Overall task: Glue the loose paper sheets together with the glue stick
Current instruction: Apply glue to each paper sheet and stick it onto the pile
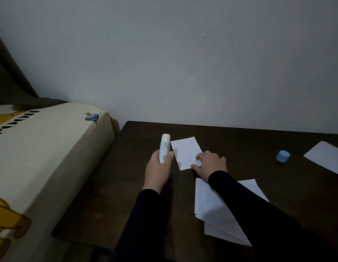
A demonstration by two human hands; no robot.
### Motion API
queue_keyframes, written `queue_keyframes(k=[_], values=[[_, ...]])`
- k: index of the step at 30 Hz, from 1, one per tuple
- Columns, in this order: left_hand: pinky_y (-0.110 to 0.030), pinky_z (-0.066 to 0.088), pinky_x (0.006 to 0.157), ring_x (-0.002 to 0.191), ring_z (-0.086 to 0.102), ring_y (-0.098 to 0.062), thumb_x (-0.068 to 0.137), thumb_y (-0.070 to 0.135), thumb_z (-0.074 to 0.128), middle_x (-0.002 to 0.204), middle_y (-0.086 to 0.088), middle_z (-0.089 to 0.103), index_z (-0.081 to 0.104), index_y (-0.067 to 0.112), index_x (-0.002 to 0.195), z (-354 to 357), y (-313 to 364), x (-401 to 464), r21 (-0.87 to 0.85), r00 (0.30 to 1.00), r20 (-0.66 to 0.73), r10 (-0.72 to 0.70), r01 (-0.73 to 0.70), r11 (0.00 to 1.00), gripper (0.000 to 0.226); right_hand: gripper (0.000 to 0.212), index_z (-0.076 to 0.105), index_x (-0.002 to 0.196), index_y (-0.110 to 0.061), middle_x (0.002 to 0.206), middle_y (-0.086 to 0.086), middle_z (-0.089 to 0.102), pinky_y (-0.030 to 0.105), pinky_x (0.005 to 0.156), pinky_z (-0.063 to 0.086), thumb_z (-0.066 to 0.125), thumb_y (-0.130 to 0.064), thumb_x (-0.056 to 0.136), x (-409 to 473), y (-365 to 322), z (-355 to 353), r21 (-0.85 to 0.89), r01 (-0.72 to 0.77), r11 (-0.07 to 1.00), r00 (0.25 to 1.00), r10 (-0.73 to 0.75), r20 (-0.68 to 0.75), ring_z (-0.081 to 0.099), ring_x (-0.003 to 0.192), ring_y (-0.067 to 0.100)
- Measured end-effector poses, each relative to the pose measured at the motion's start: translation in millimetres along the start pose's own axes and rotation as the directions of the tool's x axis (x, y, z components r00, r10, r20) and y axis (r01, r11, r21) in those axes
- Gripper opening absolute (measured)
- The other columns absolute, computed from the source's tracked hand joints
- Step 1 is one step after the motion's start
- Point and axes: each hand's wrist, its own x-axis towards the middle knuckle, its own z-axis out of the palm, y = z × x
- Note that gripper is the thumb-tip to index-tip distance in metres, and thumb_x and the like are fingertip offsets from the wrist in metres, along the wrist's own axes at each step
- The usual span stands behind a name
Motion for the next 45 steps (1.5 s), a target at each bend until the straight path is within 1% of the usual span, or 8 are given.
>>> queue_keyframes(k=[8, 14, 18, 24, 29, 31, 35, 45], values=[[-0.024, 0.049, 0.067, 0.095, 0.060, -0.014, 0.089, 0.036, 0.066, 0.113, 0.002, 0.056, 0.047, 0.030, 0.116, 33, 4, 5, -0.147, 0.998, 0.065, -0.001, 0.010, 0.989, 0.035, 0.033, 0.057, 0.125, -0.033, 0.134, -0.009, 0.052, 0.047, 0.111, 0.022, 0.056, -0.031, 0.092, 14, 57, -9, 0.167, -0.108, 0.980, 0.992, 0.094, 0.088, 0.047, 0.124, 0.015], [-0.023, 0.052, 0.070, 0.099, 0.061, -0.016, 0.082, 0.028, 0.075, 0.112, 0.001, 0.062, 0.062, 0.027, 0.114, 58, 4, 4, -0.372, 0.988, 0.155, -0.017, 0.074, 0.925, 0.035, 0.047, 0.055, 0.129, -0.033, 0.145, -0.011, 0.040, 0.058, 0.115, 0.004, 0.053, -0.058, 0.088, 1, 98, -15, 0.055, -0.039, 0.998, 0.996, 0.034, 0.087, 0.036, 0.135, 0.011], [-0.025, 0.049, 0.073, 0.082, 0.057, -0.010, 0.085, 0.036, 0.070, 0.107, -0.003, 0.067, 0.066, 0.025, 0.117, 79, 1, 6, -0.427, 0.978, 0.197, -0.073, 0.153, 0.891, 0.033, 0.049, 0.053, 0.129, -0.034, 0.148, -0.011, 0.037, 0.058, 0.115, 0.003, 0.056, -0.058, 0.086, -5, 117, -14, 0.102, -0.048, 0.994, 0.997, 0.042, 0.062, 0.028, 0.140, 0.009], [-0.029, 0.044, 0.063, 0.061, 0.049, -0.011, 0.098, 0.048, 0.044, 0.070, -0.003, 0.055, 0.065, 0.011, 0.107, 102, 2, 15, -0.373, 0.973, 0.205, -0.103, 0.175, 0.911, 0.044, 0.045, 0.049, 0.131, -0.034, 0.152, -0.017, 0.029, 0.060, 0.114, -0.004, 0.055, -0.051, 0.090, -13, 131, 2, 0.285, -0.004, 0.959, 0.999, -0.006, 0.035, 0.010, 0.146, 0.008], [-0.029, 0.053, 0.082, 0.092, 0.065, -0.013, 0.096, 0.032, 0.057, 0.106, -0.004, 0.067, 0.049, 0.014, 0.123, 117, 5, 19, -0.261, 0.952, 0.302, -0.056, 0.139, 0.955, 0.033, 0.051, 0.053, 0.123, -0.035, 0.148, -0.020, 0.031, 0.057, 0.114, -0.006, 0.057, -0.064, 0.082, -15, 132, 8, 0.299, 0.030, 0.954, 0.999, -0.032, 0.000, 0.009, 0.145, 0.007], [-0.017, 0.052, 0.079, 0.099, 0.062, -0.003, 0.095, 0.017, 0.061, 0.114, 0.002, 0.064, 0.038, 0.019, 0.128, 121, 8, 15, -0.209, 0.942, 0.335, 0.019, 0.055, 0.976, 0.041, 0.050, 0.052, 0.123, -0.034, 0.148, -0.020, 0.031, 0.059, 0.114, -0.005, 0.058, -0.062, 0.082, -16, 132, 9, 0.289, 0.049, 0.956, 0.999, -0.047, -0.013, 0.009, 0.146, 0.009], [-0.004, 0.047, 0.064, 0.095, 0.059, 0.004, 0.093, 0.008, 0.061, 0.111, 0.008, 0.062, 0.041, 0.025, 0.123, 125, 14, 4, -0.117, 0.923, 0.352, 0.156, -0.122, 0.986, 0.040, 0.048, 0.049, 0.125, -0.034, 0.150, -0.019, 0.029, 0.060, 0.114, -0.005, 0.060, -0.055, 0.083, -17, 134, 9, 0.303, 0.075, 0.950, 0.997, -0.072, -0.022, 0.007, 0.147, 0.010], [-0.005, 0.044, 0.064, 0.084, 0.055, 0.017, 0.092, 0.013, 0.063, 0.098, 0.021, 0.057, 0.039, 0.038, 0.115, 127, 11, 0, 0.155, 0.855, 0.458, 0.243, -0.346, 0.925, 0.041, 0.058, 0.044, 0.133, -0.036, 0.154, -0.014, 0.020, 0.063, 0.112, -0.005, 0.061, -0.056, 0.081, -14, 134, 8, 0.249, 0.097, 0.964, 0.993, -0.112, 0.046, 0.001, 0.147, 0.015]])
